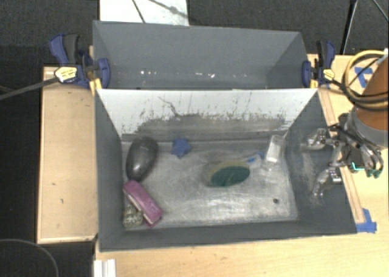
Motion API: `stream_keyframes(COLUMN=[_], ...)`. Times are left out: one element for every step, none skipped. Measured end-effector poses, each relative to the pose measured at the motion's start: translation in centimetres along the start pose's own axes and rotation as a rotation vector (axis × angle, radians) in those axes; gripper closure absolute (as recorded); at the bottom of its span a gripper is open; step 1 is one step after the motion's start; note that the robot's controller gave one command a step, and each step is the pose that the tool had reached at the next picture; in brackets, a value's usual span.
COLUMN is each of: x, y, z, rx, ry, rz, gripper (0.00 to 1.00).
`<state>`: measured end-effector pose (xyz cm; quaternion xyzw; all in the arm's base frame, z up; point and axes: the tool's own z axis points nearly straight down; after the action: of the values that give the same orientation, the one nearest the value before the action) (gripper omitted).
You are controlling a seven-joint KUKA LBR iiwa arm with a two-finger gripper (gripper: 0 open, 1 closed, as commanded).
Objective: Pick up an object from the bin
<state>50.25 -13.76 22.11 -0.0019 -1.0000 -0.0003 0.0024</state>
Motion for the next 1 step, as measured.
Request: stream_keyframes(x=[-7.83], y=[7.54], z=[6.13], rx=[-0.003], ry=[-0.009], rz=[-0.019], gripper=[0.00])
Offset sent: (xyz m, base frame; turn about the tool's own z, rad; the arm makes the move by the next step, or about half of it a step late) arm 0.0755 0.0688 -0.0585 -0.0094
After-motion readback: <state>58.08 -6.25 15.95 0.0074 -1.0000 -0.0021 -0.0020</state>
